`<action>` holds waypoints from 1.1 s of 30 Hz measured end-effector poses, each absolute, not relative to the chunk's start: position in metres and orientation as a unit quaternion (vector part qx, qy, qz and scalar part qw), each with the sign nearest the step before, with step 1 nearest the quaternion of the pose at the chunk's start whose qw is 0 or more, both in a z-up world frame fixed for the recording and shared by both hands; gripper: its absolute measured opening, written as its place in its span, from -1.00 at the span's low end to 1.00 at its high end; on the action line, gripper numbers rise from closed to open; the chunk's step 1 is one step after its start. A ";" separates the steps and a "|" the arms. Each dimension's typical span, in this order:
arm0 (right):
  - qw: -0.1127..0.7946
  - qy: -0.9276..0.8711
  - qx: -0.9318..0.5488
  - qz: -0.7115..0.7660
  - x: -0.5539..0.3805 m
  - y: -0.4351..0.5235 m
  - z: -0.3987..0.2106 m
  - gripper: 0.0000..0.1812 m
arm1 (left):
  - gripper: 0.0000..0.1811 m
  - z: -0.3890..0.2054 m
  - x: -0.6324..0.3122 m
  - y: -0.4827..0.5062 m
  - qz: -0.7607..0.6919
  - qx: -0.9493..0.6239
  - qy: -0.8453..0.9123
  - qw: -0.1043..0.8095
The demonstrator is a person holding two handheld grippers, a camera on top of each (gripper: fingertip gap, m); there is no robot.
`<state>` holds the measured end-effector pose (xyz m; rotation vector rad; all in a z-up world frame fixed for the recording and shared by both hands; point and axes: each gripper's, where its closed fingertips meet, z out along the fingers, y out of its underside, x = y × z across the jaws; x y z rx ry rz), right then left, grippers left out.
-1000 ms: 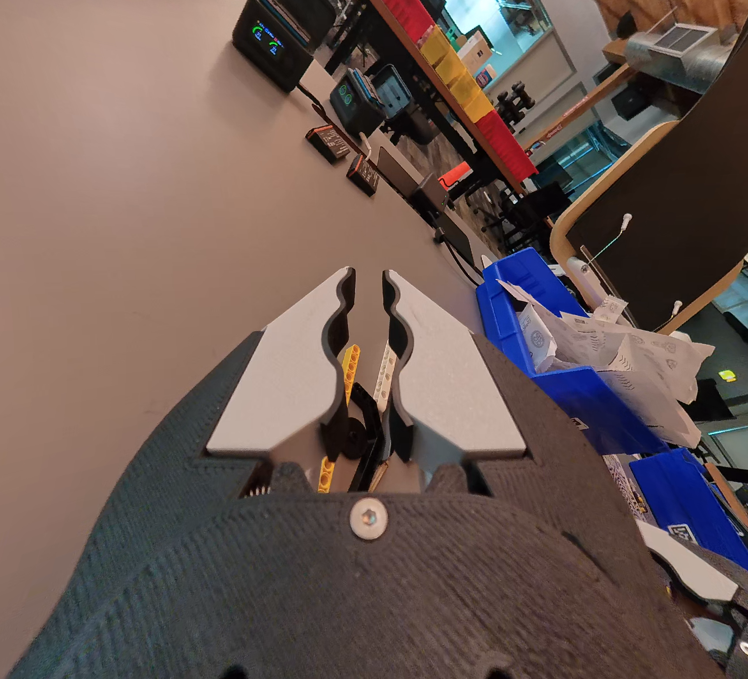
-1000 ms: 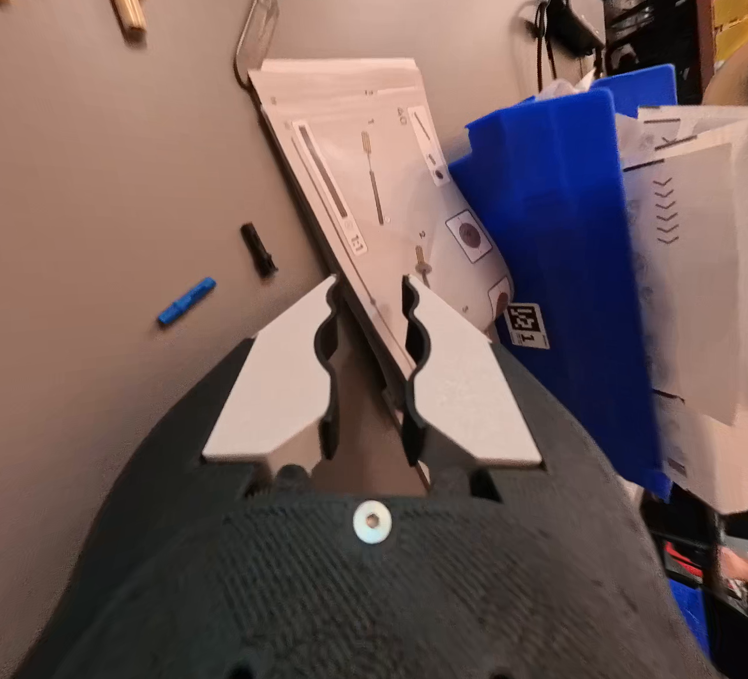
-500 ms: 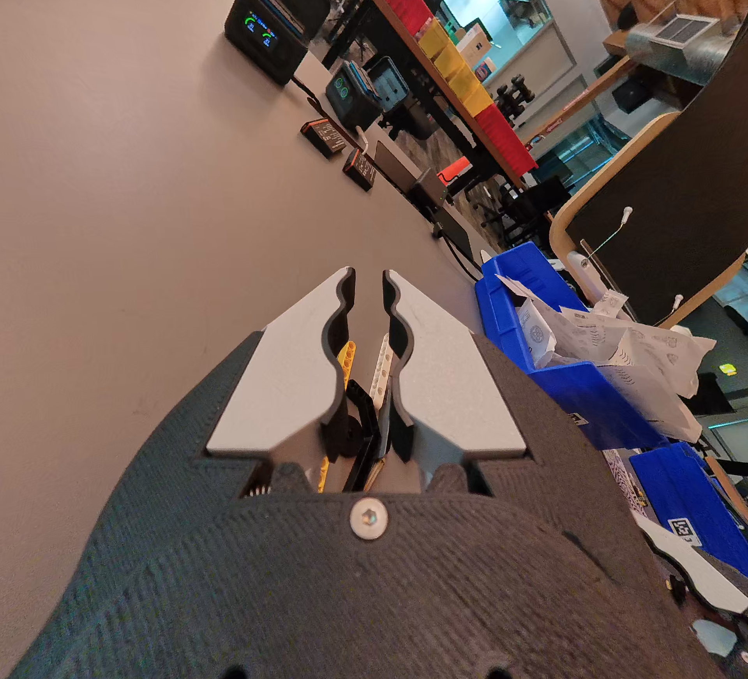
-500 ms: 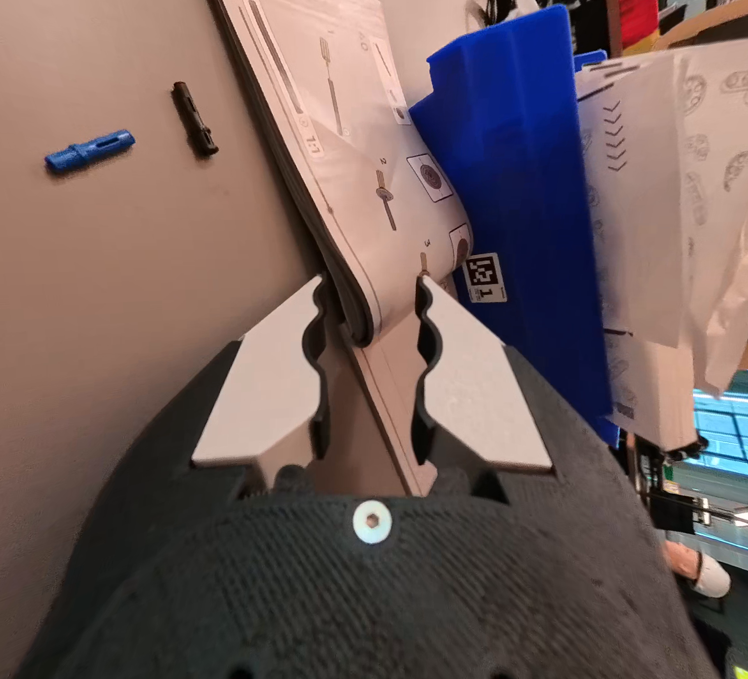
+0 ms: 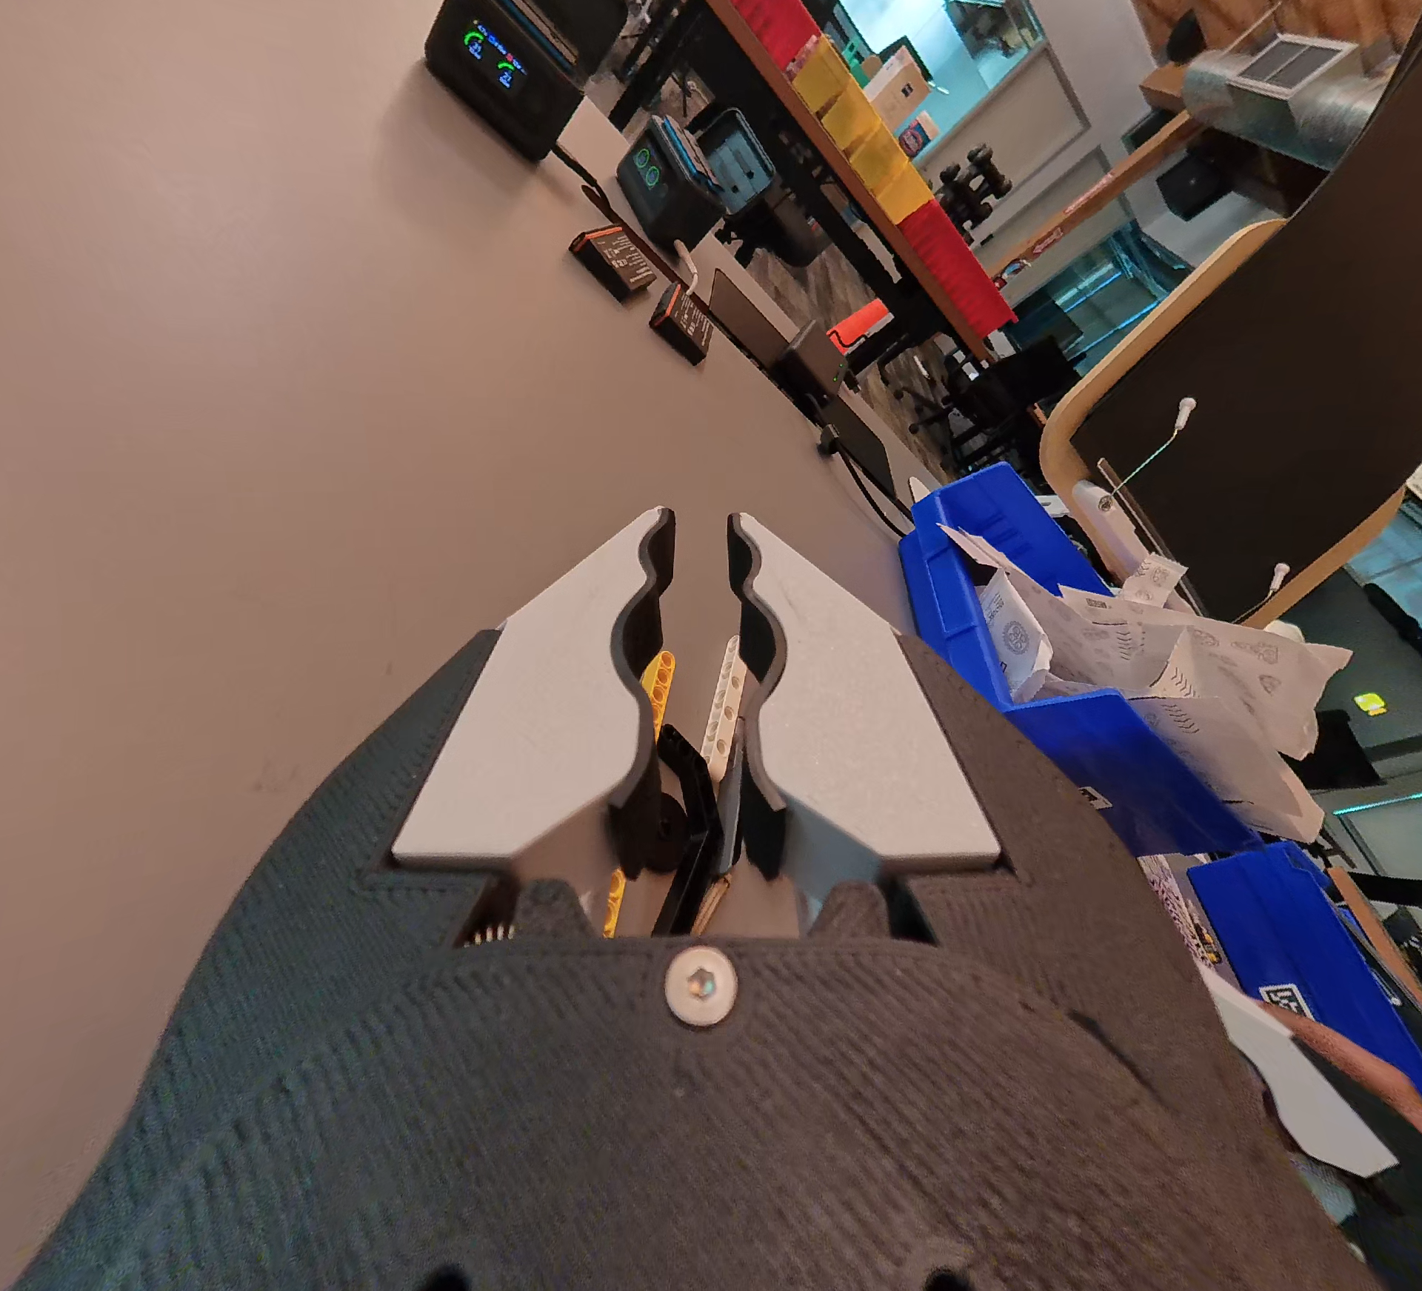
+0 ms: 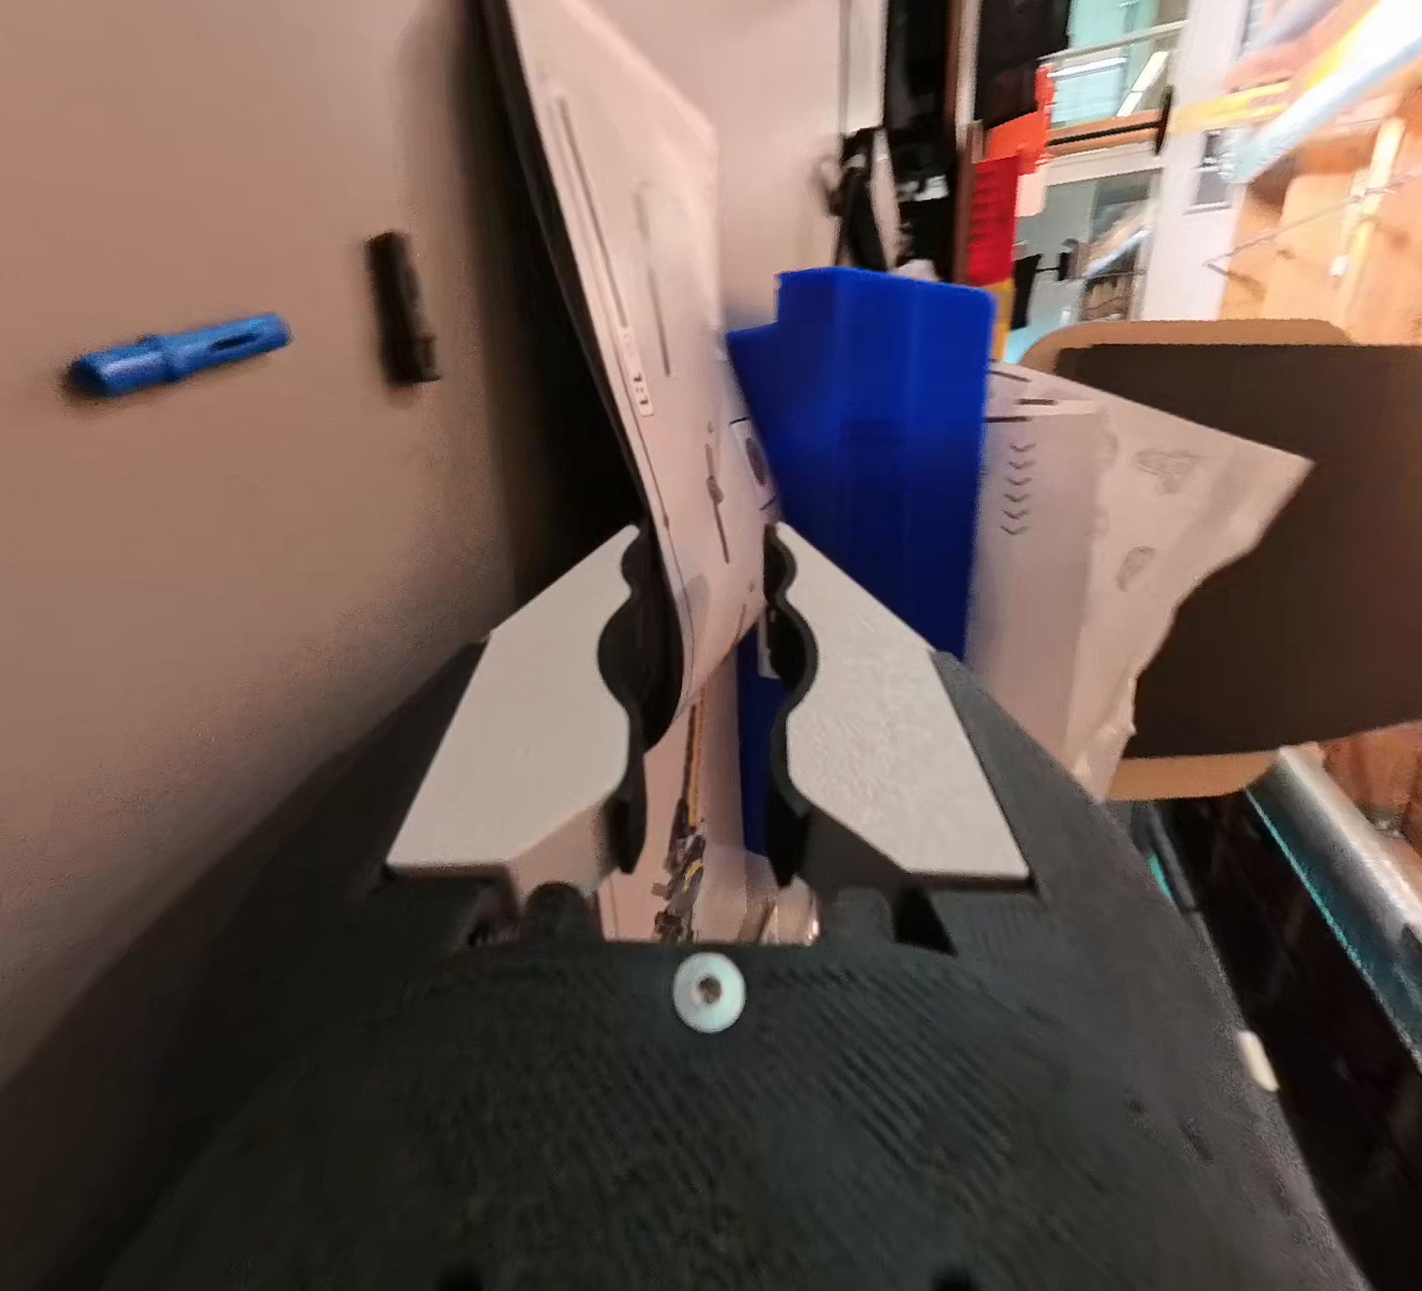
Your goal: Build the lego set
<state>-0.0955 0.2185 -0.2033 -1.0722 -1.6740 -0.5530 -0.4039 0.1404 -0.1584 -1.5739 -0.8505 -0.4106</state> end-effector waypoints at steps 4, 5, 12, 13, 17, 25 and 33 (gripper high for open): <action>0.587 -0.614 -0.496 -0.178 -0.095 0.226 -0.168 -0.86 | -0.86 -0.158 -0.405 0.140 -0.178 -0.679 -0.369 0.609; 0.598 -0.590 -0.519 -0.158 -0.092 0.230 -0.160 -0.87 | -0.86 -0.158 -0.405 0.140 -0.179 -0.679 -0.369 0.609; 0.593 -0.445 -0.671 0.027 -0.076 0.248 -0.141 -0.97 | -0.86 -0.157 -0.405 0.139 -0.179 -0.677 -0.370 0.610; 0.589 -0.439 -0.677 0.038 -0.075 0.248 -0.140 -0.98 | -0.86 -0.157 -0.405 0.139 -0.180 -0.677 -0.371 0.610; 0.582 -0.426 -0.691 0.055 -0.074 0.249 -0.140 -0.98 | -0.86 -0.157 -0.405 0.139 -0.180 -0.677 -0.371 0.610; 0.575 -0.444 -0.685 0.043 -0.071 0.246 -0.144 -0.99 | -0.86 -0.157 -0.405 0.139 -0.181 -0.677 -0.371 0.610; 0.566 -0.486 -0.664 -0.044 -0.045 0.232 -0.161 -0.99 | -0.86 -0.157 -0.404 0.140 -0.181 -0.678 -0.369 0.609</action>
